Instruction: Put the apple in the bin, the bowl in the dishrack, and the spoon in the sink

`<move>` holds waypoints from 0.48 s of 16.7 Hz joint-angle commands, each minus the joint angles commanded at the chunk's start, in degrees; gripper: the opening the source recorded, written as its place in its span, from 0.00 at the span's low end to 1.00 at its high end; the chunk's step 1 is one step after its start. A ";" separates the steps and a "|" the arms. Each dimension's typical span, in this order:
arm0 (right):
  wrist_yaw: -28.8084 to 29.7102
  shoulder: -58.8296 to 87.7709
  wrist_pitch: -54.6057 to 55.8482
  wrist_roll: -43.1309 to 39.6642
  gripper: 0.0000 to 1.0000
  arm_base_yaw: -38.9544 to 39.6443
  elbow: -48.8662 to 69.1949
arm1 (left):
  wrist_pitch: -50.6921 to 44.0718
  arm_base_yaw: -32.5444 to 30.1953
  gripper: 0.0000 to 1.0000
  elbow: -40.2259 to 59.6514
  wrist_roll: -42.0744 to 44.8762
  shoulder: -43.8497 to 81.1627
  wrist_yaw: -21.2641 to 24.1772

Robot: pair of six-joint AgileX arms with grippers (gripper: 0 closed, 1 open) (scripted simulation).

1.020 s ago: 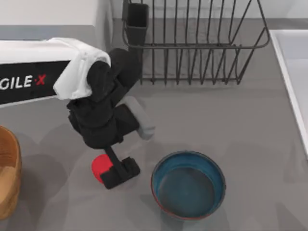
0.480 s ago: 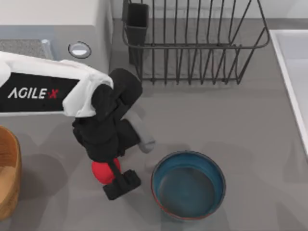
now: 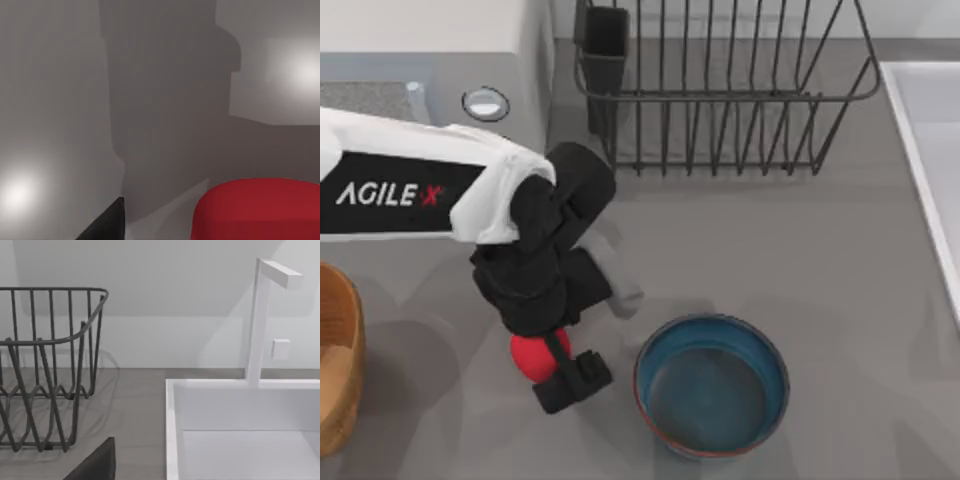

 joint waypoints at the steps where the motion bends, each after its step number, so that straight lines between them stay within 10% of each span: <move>1: 0.00 0.00 0.00 0.00 1.00 0.00 0.00 | 0.00 0.00 0.40 0.00 0.00 0.00 0.00; 8: 0.00 0.00 0.00 0.00 1.00 0.00 0.00 | 0.00 0.00 0.00 0.00 0.00 0.00 0.00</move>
